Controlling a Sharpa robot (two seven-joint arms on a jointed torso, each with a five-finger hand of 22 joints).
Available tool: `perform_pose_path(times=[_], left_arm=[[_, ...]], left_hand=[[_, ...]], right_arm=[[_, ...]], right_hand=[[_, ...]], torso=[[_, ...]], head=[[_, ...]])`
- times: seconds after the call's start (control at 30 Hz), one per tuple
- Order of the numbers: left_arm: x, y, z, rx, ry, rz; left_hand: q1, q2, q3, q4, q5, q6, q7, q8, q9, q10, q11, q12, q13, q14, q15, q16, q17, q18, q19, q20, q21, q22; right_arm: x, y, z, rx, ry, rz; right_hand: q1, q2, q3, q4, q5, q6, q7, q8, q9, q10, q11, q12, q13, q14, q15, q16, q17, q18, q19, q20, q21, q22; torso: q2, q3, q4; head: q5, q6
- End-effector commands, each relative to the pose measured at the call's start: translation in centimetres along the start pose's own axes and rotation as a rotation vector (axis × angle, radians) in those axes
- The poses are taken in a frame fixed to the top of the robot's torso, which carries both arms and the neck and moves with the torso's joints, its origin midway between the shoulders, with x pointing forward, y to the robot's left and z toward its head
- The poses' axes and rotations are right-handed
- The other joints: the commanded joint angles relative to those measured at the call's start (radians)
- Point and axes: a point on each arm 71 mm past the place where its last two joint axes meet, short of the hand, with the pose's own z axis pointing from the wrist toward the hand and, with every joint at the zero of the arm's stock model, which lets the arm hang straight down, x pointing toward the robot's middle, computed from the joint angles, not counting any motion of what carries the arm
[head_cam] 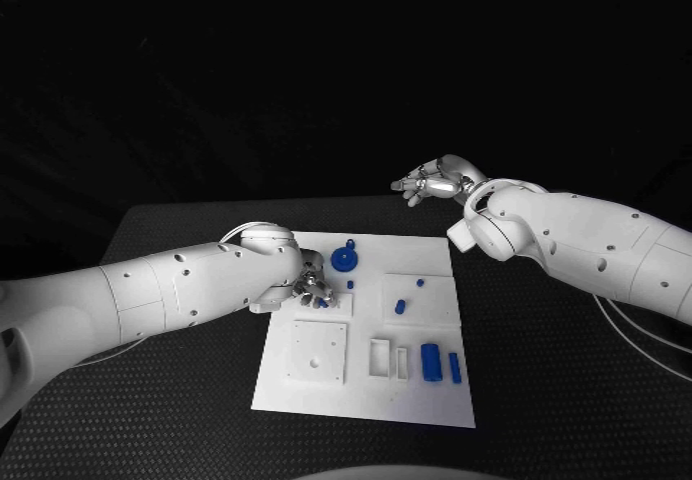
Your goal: Assemble the parts on the task board
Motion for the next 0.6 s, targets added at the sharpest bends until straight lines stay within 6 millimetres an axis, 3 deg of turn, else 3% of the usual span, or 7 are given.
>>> perform_pose_path(times=[0.03, 0.37, 0.6], left_arm=[[0.53, -0.04, 0.27, -0.001, 0.015, -0.001], [0.53, 0.0, 0.35, -0.005, 0.018, -0.007], [0.54, 0.12, 0.39, -0.009, 0.019, -0.014]], left_hand=[[0.032, 0.035, 0.005, -0.006, 0.003, 0.028, -0.008, -0.01, -0.006, -0.007, 0.001, 0.001, -0.002, -0.002, -0.004, 0.004, -0.001, 0.019, -0.008, -0.106, 0.002, -0.001], [0.02, 0.026, -0.003, 0.002, 0.003, 0.039, -0.008, -0.022, -0.011, -0.005, 0.002, 0.0, -0.004, -0.002, -0.002, 0.004, -0.002, 0.019, -0.009, -0.106, 0.001, -0.002], [-0.033, -0.005, -0.055, 0.018, 0.003, 0.044, -0.006, -0.036, -0.012, -0.007, 0.004, -0.002, -0.005, -0.003, -0.001, 0.002, -0.003, 0.017, -0.009, -0.104, 0.001, -0.003]], right_arm=[[0.16, 0.07, -0.01, -0.007, 0.014, 0.0], [0.12, 0.05, -0.05, -0.006, 0.013, 0.0], [0.06, 0.01, -0.08, -0.005, 0.013, -0.001]], right_hand=[[-0.005, 0.002, -0.006, 0.0, 0.005, -0.006, 0.016, 0.006, -0.001, -0.004, 0.001, 0.006, -0.001, -0.007, -0.003, -0.005, 0.002, -0.004, -0.01, -0.001, -0.007, 0.001], [-0.005, 0.002, -0.007, 0.0, 0.005, -0.006, 0.016, 0.006, -0.002, -0.004, 0.001, 0.006, -0.002, -0.007, -0.003, -0.005, 0.002, -0.004, -0.01, -0.001, -0.007, 0.002], [-0.005, 0.002, -0.007, 0.0, 0.005, -0.006, 0.016, 0.006, -0.002, -0.004, 0.001, 0.006, -0.002, -0.008, -0.003, -0.006, 0.002, -0.004, -0.01, 0.0, -0.008, 0.002]], torso=[[0.0, 0.0004, -0.0003], [0.0, 0.0005, 0.0007], [0.0, -0.0002, 0.0006]], head=[[-0.001, -0.002], [-0.004, -0.003], [-0.004, -0.003]])
